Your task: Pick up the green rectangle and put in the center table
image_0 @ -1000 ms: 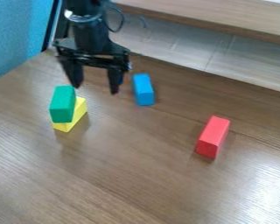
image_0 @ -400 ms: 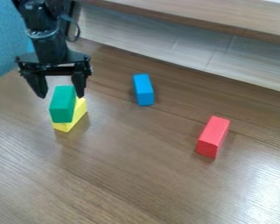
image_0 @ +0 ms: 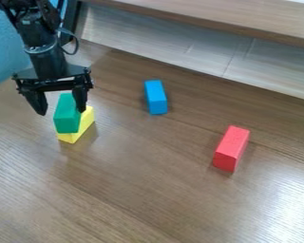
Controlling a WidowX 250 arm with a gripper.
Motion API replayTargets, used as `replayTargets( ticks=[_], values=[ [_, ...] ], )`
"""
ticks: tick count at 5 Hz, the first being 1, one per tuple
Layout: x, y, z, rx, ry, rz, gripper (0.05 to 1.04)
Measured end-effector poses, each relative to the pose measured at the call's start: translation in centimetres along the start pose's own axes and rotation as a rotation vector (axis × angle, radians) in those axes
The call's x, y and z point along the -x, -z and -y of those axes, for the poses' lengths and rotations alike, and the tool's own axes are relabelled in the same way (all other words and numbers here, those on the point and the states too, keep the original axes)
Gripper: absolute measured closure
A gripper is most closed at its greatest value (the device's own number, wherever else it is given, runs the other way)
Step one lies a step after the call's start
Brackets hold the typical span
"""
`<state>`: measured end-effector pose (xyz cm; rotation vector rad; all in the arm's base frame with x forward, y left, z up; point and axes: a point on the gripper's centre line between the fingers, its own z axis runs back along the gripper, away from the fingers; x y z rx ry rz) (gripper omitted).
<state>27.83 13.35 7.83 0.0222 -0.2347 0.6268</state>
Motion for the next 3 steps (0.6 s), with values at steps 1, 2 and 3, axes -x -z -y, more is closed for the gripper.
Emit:
replayTargets(
  ticks=[1, 2, 3],
  values=[
    [0.2, 0.3, -0.2, 0.007, -0.015, 0.005, 0.084],
    [0.3, 1.0, -0.1, 0.011, -0.016, -0.006, 0.173],
    [0.6, 1.3, -0.1, 0.011, -0.032, -0.003, 0.432]
  ],
)
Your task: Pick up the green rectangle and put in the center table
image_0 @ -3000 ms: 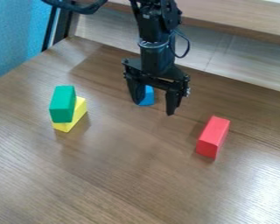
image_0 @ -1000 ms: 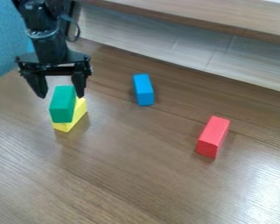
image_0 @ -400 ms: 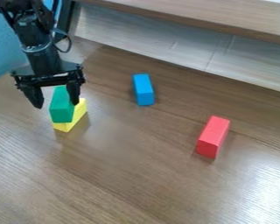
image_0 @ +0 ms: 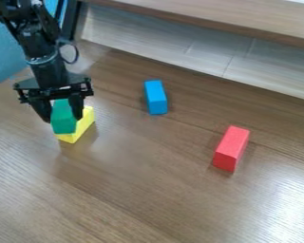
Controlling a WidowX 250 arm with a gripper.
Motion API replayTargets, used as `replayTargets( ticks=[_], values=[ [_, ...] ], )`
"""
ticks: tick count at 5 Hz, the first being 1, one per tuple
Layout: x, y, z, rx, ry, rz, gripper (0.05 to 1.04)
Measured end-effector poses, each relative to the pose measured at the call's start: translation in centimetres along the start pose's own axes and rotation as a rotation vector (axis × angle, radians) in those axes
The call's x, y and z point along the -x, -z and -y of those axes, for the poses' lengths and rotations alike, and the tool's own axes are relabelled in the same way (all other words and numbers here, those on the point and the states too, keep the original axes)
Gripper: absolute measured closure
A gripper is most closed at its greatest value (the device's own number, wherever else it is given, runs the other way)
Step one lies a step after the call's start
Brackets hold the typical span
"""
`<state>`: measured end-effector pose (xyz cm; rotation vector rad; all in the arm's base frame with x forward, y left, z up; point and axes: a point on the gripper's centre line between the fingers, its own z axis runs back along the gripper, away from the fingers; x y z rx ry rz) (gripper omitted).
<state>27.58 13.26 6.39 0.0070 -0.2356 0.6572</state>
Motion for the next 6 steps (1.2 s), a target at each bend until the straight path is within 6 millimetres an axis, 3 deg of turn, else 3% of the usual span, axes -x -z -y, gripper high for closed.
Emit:
replayTargets(
  ticks=[1, 2, 4, 6],
  values=[
    [0.0, -0.1, 0.1, 0.002, 0.000, 0.003, 0.498],
    [0.4, -0.1, 0.7, 0.028, 0.014, -0.028, 0.498],
    [1.2, -0.9, 8.1, 0.131, 0.379, -0.097, 0.498],
    [4.6, -0.1, 13.0, 0.128, 0.602, -0.118, 0.498]
  ],
)
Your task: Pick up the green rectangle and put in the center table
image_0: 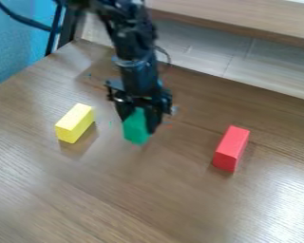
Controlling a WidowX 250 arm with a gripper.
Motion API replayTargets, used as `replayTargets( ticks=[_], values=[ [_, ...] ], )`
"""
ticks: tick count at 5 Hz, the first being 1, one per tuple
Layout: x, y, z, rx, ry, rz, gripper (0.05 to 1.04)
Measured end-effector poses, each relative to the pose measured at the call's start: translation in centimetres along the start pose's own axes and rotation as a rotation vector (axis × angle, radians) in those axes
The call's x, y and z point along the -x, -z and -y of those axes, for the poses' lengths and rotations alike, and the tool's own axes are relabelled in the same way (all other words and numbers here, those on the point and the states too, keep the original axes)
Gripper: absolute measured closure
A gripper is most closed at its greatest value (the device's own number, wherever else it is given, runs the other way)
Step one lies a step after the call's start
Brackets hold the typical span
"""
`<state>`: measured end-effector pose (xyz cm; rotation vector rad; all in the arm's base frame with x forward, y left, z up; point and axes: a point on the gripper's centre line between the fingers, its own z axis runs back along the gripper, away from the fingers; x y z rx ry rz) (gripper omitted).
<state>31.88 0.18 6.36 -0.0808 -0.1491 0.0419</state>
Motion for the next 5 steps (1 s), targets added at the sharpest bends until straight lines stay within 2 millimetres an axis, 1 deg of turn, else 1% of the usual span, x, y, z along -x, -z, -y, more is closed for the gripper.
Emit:
replayTargets(
  ticks=[1, 2, 3, 4, 5],
  values=[
    [0.8, 0.8, 2.2, -0.011, 0.057, -0.012, 0.498],
    [1.9, 1.6, 3.5, -0.011, 0.100, -0.028, 0.498],
    [2.9, 2.2, 3.7, -0.015, 0.110, -0.042, 0.498],
    [3.4, 2.7, 3.4, -0.021, 0.109, -0.041, 0.426],
    [3.6, 2.9, 2.5, -0.028, 0.089, -0.044, 0.138]
  ],
)
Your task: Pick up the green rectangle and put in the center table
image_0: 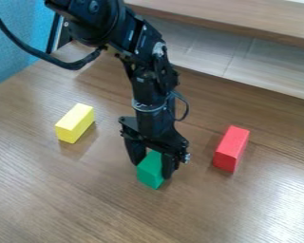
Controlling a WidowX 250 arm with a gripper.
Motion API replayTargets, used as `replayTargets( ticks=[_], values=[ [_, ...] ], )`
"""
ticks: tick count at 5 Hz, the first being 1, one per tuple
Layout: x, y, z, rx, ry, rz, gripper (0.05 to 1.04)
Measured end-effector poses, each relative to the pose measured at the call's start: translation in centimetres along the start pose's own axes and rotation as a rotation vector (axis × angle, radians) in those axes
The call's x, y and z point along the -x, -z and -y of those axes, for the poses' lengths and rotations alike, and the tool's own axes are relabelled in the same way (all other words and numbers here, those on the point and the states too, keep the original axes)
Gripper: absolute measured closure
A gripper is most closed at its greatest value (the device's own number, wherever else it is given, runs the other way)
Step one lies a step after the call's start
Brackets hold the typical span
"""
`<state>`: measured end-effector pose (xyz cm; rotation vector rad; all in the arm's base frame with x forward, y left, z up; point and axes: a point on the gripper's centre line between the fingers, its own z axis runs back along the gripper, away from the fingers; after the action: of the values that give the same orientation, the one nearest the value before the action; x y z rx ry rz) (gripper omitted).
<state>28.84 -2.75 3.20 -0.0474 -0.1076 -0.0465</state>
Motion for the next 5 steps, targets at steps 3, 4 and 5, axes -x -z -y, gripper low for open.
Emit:
replayTargets(
  ticks=[3, 4, 5],
  values=[
    [-2.1, -5.2, 0.2, 0.070, -0.022, 0.083, 0.084],
    [-3.0, -6.8, -0.1, 0.088, -0.023, 0.101, 0.084],
    [-3.5, -7.6, -0.8, 0.070, -0.029, 0.104, 0.084]
  ],
)
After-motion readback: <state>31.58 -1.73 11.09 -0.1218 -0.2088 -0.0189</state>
